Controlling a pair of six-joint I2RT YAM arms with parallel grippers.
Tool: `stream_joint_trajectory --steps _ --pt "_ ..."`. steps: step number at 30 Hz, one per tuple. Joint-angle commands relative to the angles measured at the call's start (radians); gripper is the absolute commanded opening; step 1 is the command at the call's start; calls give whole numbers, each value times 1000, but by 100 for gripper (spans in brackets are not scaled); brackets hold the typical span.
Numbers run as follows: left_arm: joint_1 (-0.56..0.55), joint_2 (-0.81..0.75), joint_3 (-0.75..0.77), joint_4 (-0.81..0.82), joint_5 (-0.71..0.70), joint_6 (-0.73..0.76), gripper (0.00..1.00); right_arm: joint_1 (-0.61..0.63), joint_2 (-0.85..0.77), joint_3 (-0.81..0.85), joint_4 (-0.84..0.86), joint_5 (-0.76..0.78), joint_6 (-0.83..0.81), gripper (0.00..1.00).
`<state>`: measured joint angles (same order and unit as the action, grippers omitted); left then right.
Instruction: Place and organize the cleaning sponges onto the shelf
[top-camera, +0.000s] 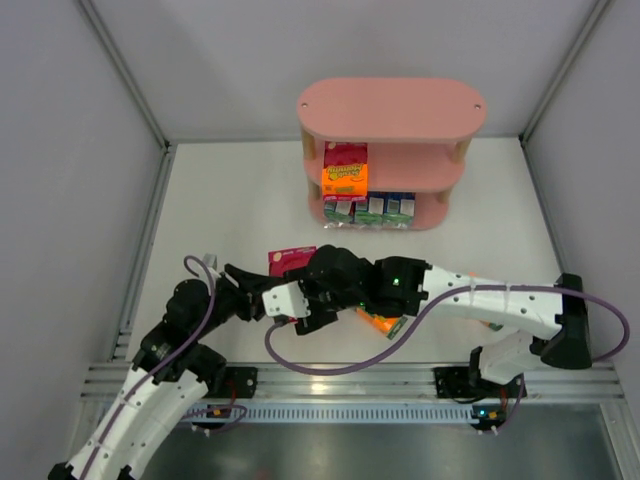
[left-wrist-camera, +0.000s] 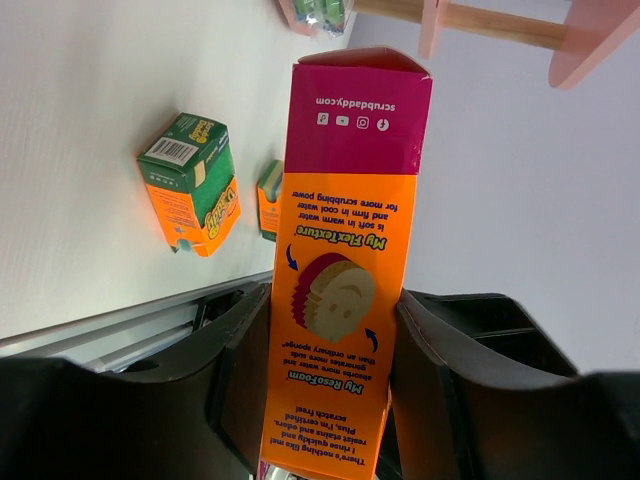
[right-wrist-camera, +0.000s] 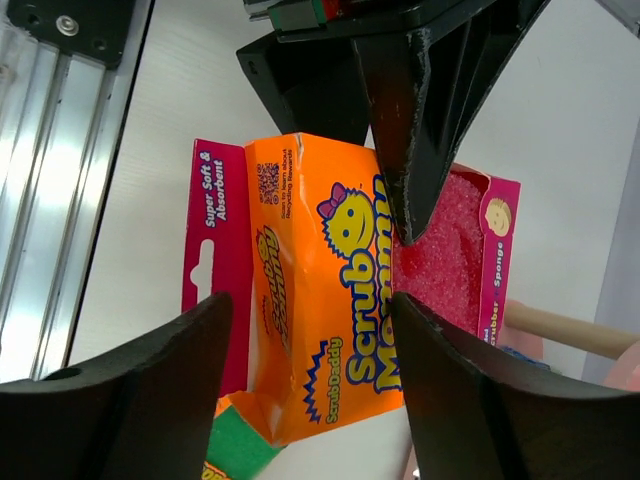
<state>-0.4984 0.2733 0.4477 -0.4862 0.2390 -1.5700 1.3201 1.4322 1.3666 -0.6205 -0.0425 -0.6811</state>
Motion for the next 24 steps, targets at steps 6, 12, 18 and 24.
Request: stream_joint_trajectory --steps 6,12,18,24 --pt "3 -39 -18 15 -27 -55 0 54 27 -44 85 145 -77 48" --pt "3 -68 -26 17 -26 -62 0 54 10 -63 90 164 -112 35" --pt "3 -74 2 11 -33 -32 44 41 -45 -78 81 133 -130 33" --pt "3 -75 80 -52 -107 59 73 1 -122 -112 47 50 -159 32"
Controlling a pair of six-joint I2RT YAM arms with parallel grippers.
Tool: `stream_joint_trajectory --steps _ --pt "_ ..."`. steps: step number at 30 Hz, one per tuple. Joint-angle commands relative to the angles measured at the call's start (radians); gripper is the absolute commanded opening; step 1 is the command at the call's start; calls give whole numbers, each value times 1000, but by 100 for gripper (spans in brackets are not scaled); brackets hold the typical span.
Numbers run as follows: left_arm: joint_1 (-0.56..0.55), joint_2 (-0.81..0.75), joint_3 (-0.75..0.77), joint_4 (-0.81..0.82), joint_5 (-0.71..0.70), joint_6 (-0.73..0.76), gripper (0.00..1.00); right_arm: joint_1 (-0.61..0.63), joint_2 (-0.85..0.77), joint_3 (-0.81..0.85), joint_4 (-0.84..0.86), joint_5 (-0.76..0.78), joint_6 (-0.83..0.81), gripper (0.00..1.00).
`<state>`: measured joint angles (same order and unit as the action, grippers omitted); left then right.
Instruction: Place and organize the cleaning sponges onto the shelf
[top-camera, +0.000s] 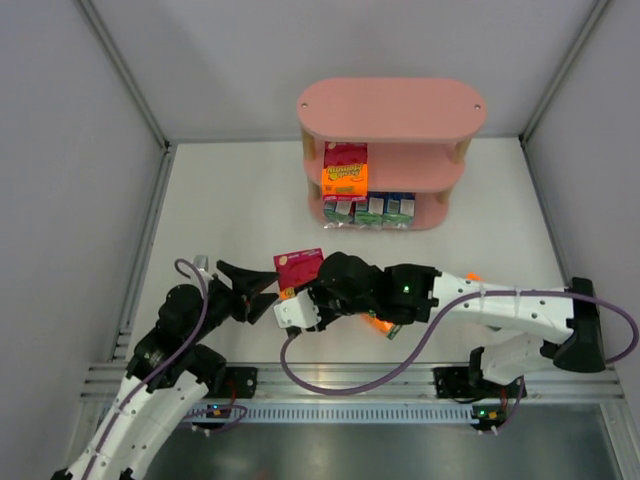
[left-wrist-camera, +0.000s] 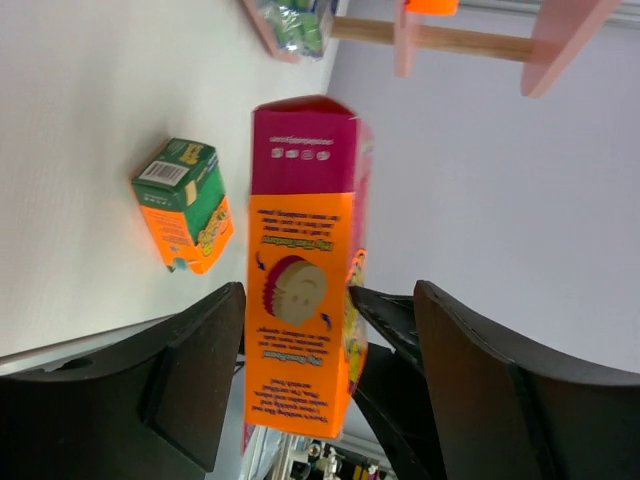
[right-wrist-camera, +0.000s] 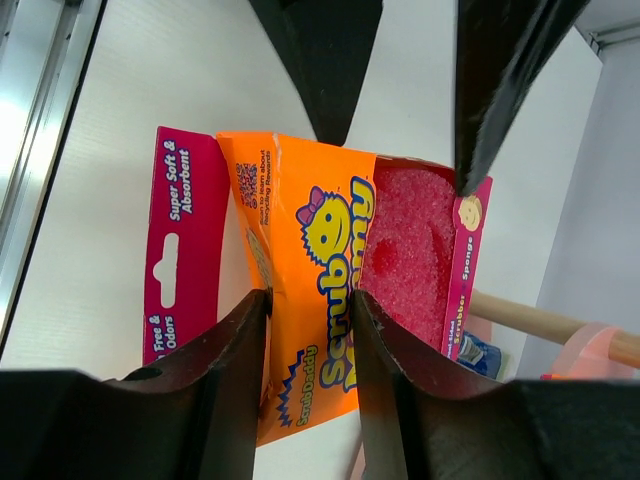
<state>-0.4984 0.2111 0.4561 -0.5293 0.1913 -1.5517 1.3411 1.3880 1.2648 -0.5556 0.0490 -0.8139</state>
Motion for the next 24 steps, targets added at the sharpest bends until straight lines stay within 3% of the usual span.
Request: stream_joint_trajectory --steps 1,13,24 --pt "4 -12 100 -24 -82 51 75 -31 -86 -15 -26 -76 -30 32" --pt "3 77 294 -132 -239 341 81 -279 -349 -36 -202 -290 -142 30" --pt "3 185 319 -129 -247 462 84 -511 -451 -76 -254 -202 -232 29"
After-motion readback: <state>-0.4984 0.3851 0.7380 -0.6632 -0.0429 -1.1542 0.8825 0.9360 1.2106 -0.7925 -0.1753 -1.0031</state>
